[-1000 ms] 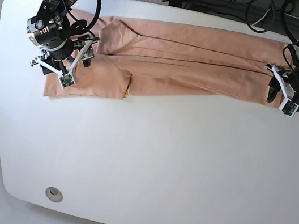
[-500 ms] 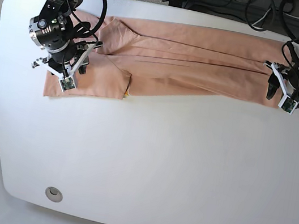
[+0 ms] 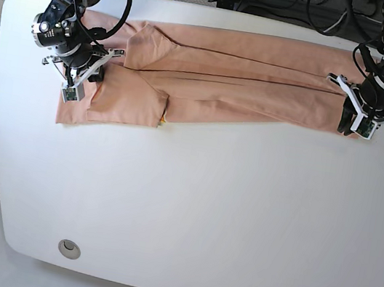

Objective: Fold the T-shirt properly
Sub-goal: 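Hold the hem over the collar edge, adjusting both grippers, then open the left gripper, shift it along the folded edge, close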

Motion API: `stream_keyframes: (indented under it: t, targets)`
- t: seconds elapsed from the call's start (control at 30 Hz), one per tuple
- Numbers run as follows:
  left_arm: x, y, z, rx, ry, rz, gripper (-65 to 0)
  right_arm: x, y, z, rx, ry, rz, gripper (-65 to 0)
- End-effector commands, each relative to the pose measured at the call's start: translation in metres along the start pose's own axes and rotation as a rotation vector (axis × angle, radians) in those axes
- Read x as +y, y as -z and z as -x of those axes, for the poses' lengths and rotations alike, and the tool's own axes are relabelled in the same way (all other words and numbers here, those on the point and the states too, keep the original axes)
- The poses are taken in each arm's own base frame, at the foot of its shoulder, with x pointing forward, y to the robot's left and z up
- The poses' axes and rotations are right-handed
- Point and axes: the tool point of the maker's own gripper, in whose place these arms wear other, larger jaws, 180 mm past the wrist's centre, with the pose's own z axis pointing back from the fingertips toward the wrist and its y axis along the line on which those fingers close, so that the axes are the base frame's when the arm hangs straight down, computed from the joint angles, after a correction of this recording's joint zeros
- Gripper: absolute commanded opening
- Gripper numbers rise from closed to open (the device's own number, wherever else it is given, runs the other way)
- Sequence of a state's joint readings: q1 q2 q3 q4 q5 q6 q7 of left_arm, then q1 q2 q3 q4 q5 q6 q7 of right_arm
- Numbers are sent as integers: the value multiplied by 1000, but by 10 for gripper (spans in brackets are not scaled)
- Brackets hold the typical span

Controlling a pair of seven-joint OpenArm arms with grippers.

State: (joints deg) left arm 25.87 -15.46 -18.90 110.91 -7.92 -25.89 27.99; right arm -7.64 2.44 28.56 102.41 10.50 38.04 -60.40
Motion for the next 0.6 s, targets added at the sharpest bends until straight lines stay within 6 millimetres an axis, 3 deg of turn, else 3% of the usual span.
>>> stream_keyframes:
  t: [0.0,0.23,0.4,0.57]
  targets:
    - [3,-4,-11,-38,-3,-8,-650,3,1,-14,-68,21,-45,-592]
    - [-5,-2,-1,-23,0,23,-637,14,7,-11,-65,-15,-87,-586]
    - [-12,2,13,18,-6,48,-486,17,6,-13,-53,-66,-66,-605]
    - [-9,4,25,87,-23,37,-412,18,8,-11,-23,-109,-43,-605]
